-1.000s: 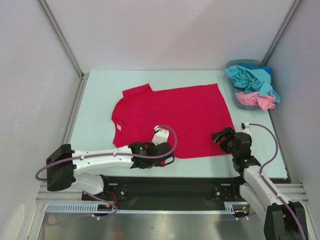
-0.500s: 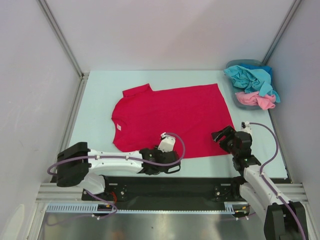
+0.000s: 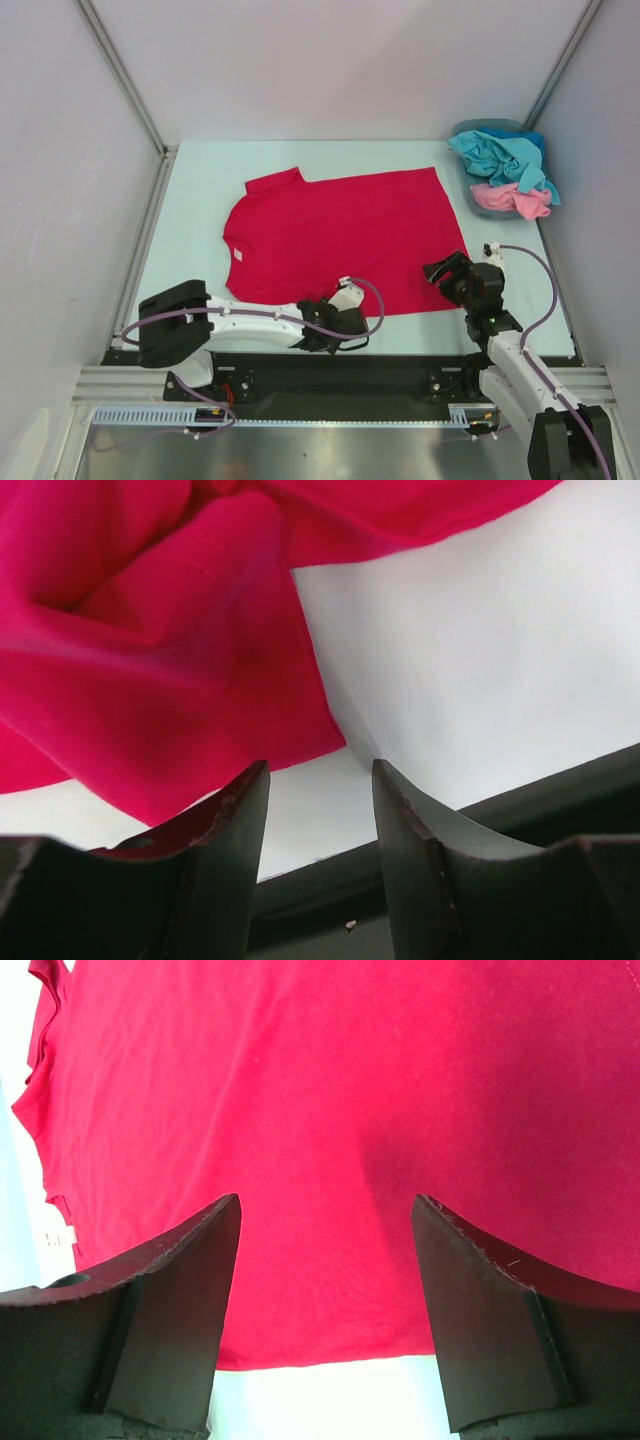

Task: Fold and stack the t-shirts
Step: Flatten the tshirt out

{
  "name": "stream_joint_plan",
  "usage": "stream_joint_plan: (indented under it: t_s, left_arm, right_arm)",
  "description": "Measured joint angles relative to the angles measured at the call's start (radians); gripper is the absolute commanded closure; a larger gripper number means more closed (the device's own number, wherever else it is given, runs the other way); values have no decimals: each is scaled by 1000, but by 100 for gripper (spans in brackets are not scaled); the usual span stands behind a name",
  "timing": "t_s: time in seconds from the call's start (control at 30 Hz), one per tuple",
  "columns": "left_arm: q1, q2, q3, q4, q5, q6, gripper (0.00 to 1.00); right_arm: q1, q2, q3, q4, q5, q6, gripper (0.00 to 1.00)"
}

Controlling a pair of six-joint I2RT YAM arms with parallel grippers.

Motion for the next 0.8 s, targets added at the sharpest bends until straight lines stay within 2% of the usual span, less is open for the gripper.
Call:
stream_joint_plan:
  t_s: [0.23, 0.67, 0.8]
  left_arm:
    - [-14, 66, 66, -46, -15, 9, 50]
    - [-24, 92, 82, -48, -68, 24, 50]
    - [-7, 73, 55, -4, -60, 34, 50]
  right_arm:
    - [0, -12, 0, 0, 0, 0, 26]
    - [-1, -63, 0, -16, 0, 0, 26]
    - [-5, -85, 0, -30, 0, -1, 26]
